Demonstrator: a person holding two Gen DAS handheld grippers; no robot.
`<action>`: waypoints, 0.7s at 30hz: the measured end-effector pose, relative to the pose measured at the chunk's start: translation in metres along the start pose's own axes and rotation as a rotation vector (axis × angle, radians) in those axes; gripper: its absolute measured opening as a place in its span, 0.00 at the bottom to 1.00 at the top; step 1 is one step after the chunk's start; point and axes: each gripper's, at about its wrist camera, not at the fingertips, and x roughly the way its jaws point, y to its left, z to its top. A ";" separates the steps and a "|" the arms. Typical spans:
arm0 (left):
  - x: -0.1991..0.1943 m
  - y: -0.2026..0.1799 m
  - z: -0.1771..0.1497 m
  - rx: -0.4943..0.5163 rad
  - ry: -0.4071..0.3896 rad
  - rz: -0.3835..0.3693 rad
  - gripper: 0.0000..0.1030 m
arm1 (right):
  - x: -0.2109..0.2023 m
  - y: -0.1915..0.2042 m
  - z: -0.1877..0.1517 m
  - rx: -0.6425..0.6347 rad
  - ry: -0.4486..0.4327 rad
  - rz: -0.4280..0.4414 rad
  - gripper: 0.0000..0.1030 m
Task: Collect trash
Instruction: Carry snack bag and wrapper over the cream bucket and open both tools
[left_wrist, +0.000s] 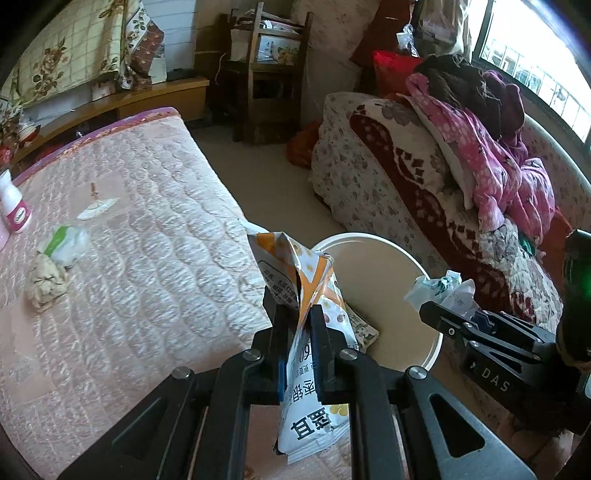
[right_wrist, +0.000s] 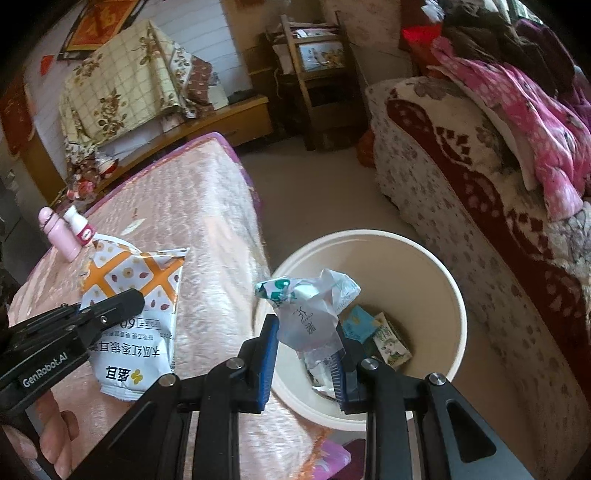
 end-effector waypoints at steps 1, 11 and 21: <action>0.002 -0.001 0.000 0.000 0.003 -0.001 0.12 | 0.002 -0.004 0.000 0.011 0.004 0.000 0.27; 0.026 -0.009 0.006 -0.029 0.039 -0.057 0.13 | 0.014 -0.027 0.008 0.059 0.020 -0.035 0.29; 0.027 -0.002 0.004 -0.078 0.044 -0.115 0.33 | 0.015 -0.038 0.011 0.128 0.003 -0.037 0.72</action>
